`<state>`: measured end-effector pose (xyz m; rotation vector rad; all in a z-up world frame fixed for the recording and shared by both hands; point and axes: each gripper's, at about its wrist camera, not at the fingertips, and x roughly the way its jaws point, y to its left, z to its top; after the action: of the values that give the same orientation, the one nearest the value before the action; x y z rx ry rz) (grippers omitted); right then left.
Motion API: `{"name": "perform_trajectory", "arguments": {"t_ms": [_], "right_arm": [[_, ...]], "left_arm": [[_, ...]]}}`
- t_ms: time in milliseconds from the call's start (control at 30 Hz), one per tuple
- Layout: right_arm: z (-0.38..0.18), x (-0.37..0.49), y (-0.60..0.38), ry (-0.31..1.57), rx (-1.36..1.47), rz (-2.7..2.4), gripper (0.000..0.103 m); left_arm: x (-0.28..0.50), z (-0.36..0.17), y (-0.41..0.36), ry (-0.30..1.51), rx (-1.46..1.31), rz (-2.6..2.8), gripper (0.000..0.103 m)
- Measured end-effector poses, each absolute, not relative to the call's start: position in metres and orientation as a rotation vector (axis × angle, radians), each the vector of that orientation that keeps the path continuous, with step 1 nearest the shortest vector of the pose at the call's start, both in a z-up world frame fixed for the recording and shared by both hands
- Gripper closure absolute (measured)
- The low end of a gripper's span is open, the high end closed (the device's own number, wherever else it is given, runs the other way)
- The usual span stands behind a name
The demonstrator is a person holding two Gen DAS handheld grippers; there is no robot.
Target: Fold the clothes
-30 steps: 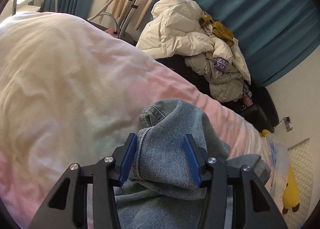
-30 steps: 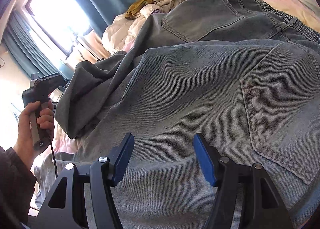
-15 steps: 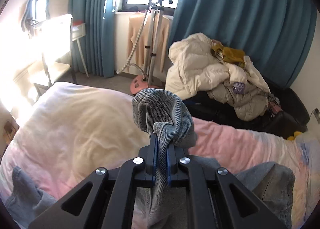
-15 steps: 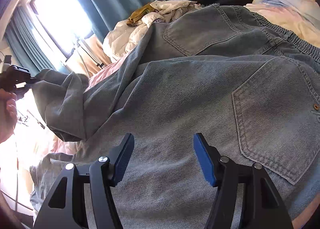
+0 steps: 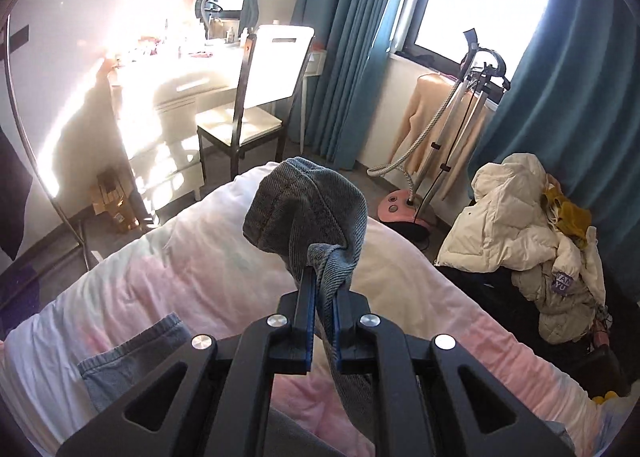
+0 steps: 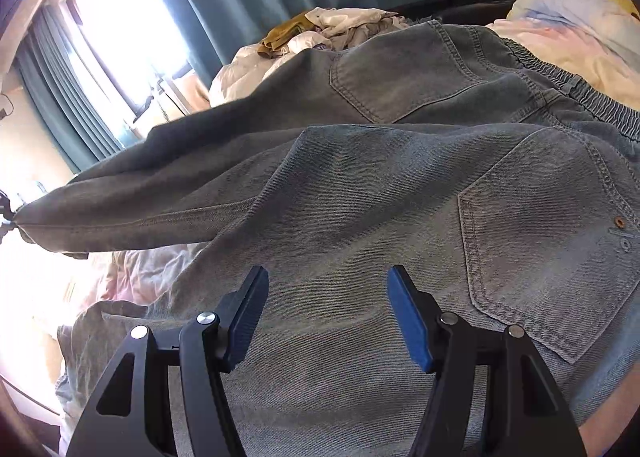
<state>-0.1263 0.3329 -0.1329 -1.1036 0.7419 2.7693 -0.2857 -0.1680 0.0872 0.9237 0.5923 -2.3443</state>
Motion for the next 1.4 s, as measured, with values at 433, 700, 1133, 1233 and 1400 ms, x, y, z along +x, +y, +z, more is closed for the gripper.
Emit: {"name": "perform_trajectory", "arguments": {"t_ms": [433, 700, 1133, 1233, 1400], "right_arm": [[-0.143, -0.139, 0.319, 0.636, -1.175, 2.775, 0.041], [-0.138, -0.130, 0.314, 0.592, -1.163, 2.783, 0.041], [-0.135, -0.128, 0.287, 0.420, -1.191, 2.845, 0.041], [-0.139, -0.132, 0.280, 0.378, -1.212, 2.848, 0.041], [-0.143, -0.136, 0.274, 0.358, -1.238, 2.841, 0.041]], "left_arm": [[-0.272, -0.014, -0.208, 0.881, 0.972, -2.441, 0.092], [-0.215, -0.041, -0.242, 1.261, 0.932, -2.474, 0.048], [-0.227, -0.087, -0.258, 1.636, 0.813, -2.493, 0.040], [-0.247, -0.099, -0.256, 1.593, 0.869, -2.510, 0.040], [-0.266, -0.120, -0.260, 1.442, 0.954, -2.466, 0.069]]}}
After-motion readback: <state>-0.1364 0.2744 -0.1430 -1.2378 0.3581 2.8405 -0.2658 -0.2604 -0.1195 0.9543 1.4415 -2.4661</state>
